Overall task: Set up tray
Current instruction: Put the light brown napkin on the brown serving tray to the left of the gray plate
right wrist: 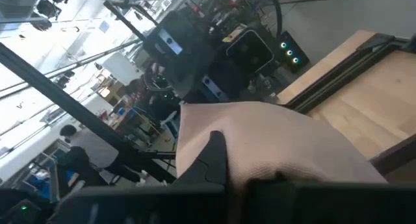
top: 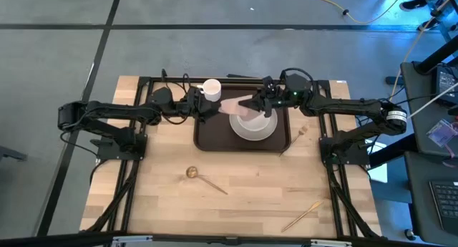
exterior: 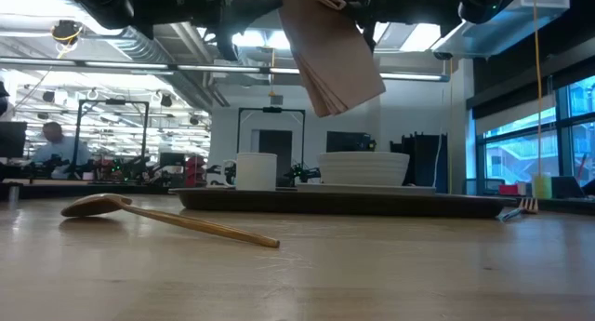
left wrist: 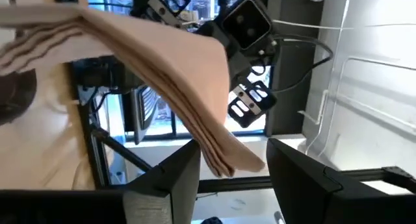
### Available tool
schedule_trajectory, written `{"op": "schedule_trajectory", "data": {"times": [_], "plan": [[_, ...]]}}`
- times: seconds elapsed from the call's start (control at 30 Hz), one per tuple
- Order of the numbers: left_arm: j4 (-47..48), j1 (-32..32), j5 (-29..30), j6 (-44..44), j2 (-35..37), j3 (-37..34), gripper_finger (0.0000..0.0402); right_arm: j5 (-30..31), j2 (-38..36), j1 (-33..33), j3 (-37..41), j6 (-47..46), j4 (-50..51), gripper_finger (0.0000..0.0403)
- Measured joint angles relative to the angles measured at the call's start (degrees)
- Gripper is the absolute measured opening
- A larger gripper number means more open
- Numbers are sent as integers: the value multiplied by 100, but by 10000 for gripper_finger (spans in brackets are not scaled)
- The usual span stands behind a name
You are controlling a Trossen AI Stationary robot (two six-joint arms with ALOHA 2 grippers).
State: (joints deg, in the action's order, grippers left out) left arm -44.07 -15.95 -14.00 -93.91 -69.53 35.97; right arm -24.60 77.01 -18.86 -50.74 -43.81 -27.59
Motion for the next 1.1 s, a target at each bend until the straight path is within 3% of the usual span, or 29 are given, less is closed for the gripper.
{"op": "schedule_trajectory", "data": {"times": [0.23,0.43,0.73,1.1], "plan": [[571,-33,367,-2,-35,0,169,6,0,134,0,63,-88,0],[-169,-141,446,-6,-375,0,169,80,2,349,0,88,-138,0],[-1157,210,73,-787,-1071,0,169,108,2,418,0,233,-33,0],[-1309,450,-252,-1323,-1087,0,176,102,2,418,0,206,55,0]]}}
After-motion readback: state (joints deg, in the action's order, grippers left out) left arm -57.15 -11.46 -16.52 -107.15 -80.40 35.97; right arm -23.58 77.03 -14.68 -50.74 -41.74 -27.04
